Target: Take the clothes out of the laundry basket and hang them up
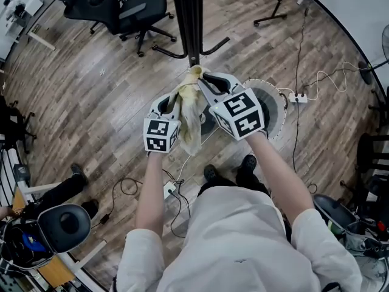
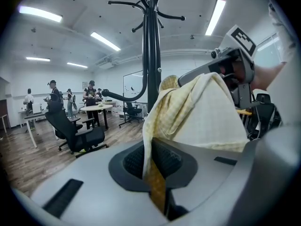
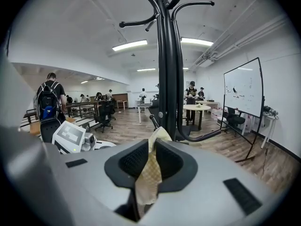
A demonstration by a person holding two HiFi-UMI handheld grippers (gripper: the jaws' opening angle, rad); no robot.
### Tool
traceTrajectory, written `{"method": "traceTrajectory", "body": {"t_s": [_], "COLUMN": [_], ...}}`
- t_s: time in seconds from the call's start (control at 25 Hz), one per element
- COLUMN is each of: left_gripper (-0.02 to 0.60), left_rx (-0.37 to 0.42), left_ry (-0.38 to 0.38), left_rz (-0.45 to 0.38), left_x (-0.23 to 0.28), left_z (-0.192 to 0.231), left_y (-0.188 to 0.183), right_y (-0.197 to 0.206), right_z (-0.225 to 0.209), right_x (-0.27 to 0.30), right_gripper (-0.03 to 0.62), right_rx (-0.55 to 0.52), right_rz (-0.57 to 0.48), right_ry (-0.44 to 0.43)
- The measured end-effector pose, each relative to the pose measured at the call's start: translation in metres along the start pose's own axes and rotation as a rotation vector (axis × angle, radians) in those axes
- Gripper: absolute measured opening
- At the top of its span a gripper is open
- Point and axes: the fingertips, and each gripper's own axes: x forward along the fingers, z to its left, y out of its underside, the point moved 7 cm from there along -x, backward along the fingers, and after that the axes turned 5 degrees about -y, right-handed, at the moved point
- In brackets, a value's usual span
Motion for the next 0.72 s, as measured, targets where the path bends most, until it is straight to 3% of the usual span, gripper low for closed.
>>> {"method": "traceTrajectory", "body": {"t_s": [0.32, 0.44, 0.72], "left_gripper": [0.033, 0.126, 0.155], "left_rx": [-0.004, 0.006, -0.012], "left_ry": [0.028, 0.029, 0.004], "left_rz": [-0.011, -0.006, -0.031], "left_x": [-0.004, -0.007, -0.018], "left_z": [-0.005, -0.007, 0.004], "left_y": [-0.001, 0.000, -0.005], "right_y": [0.002, 0.004, 0.003], "right_z": [-0.003, -0.004, -0.007], "right_x": [-0.002, -0.006, -0.004], "right_gripper": [0.106, 0.114, 0.114], "right_rx": [0.029, 0.037, 0.047], "right_rz": [0.008, 0.007, 0.005], "right_ry": [0.010, 0.016, 0.016]}}
